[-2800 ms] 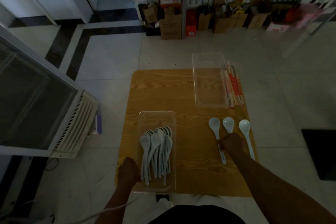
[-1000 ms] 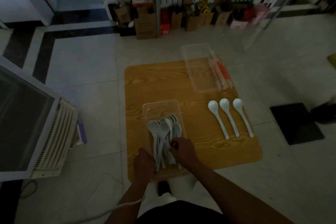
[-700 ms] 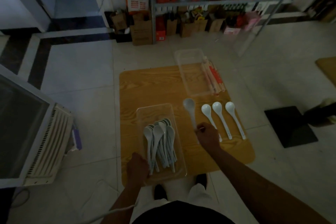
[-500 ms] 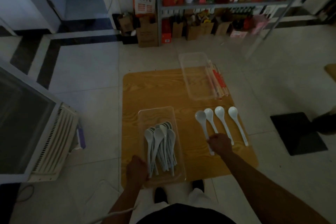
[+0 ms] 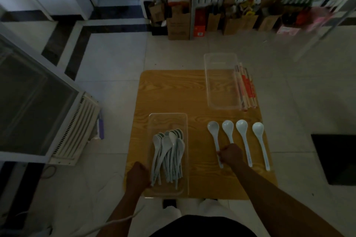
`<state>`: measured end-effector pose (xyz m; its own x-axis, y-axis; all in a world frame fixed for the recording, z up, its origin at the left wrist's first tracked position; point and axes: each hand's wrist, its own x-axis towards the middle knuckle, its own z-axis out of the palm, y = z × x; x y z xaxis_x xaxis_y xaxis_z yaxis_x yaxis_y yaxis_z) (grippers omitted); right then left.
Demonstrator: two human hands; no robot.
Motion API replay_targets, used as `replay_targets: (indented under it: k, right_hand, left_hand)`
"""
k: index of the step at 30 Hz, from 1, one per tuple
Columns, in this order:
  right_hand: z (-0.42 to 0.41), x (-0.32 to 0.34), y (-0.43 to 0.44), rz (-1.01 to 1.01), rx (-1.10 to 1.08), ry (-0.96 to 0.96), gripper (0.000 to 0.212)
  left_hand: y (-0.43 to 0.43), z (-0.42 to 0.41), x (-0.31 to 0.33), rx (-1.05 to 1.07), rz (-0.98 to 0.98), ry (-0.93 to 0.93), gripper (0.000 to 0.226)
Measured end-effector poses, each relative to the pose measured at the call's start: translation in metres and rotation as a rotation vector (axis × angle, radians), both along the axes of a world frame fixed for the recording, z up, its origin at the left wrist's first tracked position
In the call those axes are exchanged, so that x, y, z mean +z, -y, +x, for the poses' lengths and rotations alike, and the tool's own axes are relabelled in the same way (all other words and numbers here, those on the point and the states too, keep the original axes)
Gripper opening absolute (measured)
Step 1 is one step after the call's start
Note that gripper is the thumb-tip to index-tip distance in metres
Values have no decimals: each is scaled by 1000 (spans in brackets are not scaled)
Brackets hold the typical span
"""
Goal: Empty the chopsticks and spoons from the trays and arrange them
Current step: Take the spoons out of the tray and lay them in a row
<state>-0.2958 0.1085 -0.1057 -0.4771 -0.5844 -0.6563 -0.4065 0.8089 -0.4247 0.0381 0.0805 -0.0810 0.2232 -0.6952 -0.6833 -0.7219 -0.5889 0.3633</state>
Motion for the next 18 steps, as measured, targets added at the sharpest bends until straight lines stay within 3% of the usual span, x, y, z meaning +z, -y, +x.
replay_targets:
  k: [4,12,15,18]
  right_hand:
    - [-5,-3,3,27,8,-25,33]
    - [-5,6,8,-30,49,-28,26]
    - [0,11,9,-102,61,-72,12]
    - [14,12,11,-163,39,-55,10]
  left_hand:
    - [1,-6,1,-4,9,49,11]
    - [-3,-10,-2,32,-57,86,8]
    - [-2,-10,-3,45,-68,142,22]
    - [3,-8,-8,-7,-83,147,32]
